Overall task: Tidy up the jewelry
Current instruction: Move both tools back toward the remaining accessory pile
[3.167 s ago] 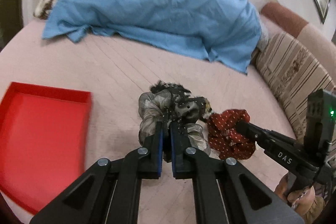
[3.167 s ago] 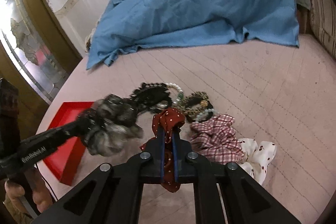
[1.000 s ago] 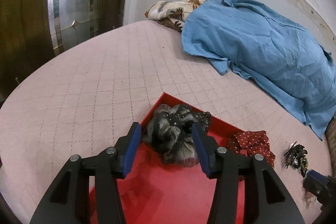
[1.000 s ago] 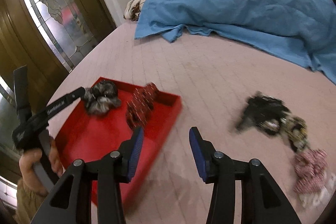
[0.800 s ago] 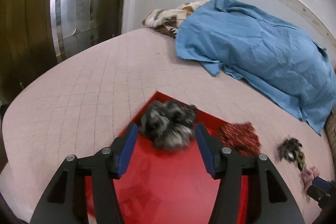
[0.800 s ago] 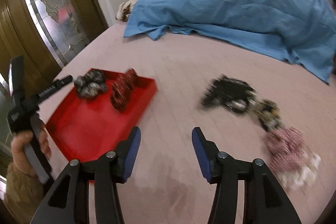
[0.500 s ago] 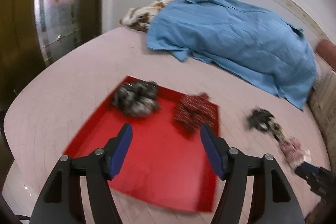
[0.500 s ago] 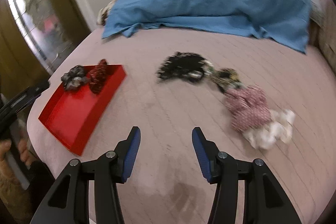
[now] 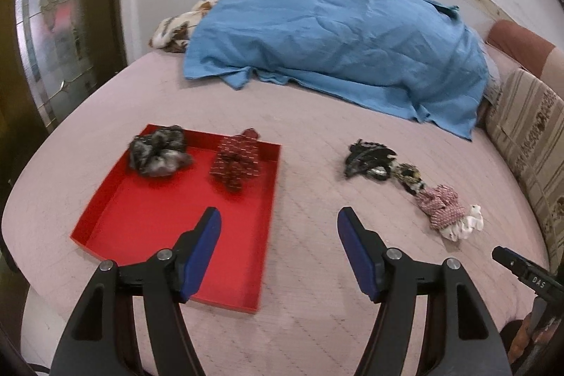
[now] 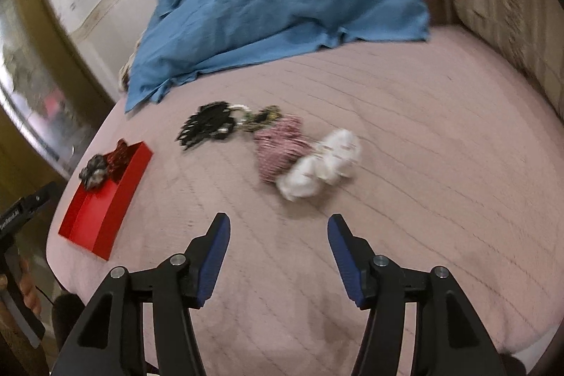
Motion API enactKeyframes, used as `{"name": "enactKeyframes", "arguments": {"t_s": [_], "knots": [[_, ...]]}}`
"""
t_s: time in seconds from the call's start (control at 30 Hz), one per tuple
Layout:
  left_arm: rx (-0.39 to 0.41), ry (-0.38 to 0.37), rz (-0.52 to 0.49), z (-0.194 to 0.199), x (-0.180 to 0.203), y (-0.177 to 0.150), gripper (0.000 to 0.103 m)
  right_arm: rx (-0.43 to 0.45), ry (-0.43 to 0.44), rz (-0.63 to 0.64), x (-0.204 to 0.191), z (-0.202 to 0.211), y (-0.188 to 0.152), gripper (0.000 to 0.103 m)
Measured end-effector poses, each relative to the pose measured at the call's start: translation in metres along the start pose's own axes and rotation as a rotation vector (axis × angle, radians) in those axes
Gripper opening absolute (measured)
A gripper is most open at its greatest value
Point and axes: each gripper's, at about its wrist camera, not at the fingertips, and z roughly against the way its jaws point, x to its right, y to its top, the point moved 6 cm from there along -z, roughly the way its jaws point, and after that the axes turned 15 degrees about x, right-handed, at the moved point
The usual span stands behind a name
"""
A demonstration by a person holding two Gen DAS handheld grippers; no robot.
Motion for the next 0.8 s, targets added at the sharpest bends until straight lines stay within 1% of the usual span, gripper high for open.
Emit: {"name": "enactKeyframes", "arguments": {"t_s": [0.13,0.23,0.47,0.63,0.73,0.8], "knots": [[-0.034,-0.021,0.003,-0.007,0.016,-0.005,0.068,-0.011,-0.014,-0.065,0.027,0.001,-0.006,0.062],[-0.056,-0.036,-0.001,-0.012,0.025,-0.010,0.068,-0.014,-0.017,-0.094,0.039,-0.002,-0.009,0.062],[-0.088,-0.066,-0.027,-0.028,0.041,-0.012,0.068,-0.005,-0.013,-0.099,0.051,-0.016,-0.006,0.062],[-0.097,-0.064,-0.041,-0.062,0.050,-0.001,0.068,0.035,-0.003,-0.107,0.051,-0.027,0.008,0.062],[-0.124,-0.073,-0.034,-0.094,0.057,0.005,0.068,0.076,0.040,-0.099,0.040,-0.033,0.028,0.062],[-0.134,-0.088,-0.032,-0.111,0.061,0.009,0.068,0.083,0.062,-0.077,0.031,-0.041,0.040,0.062]]}}
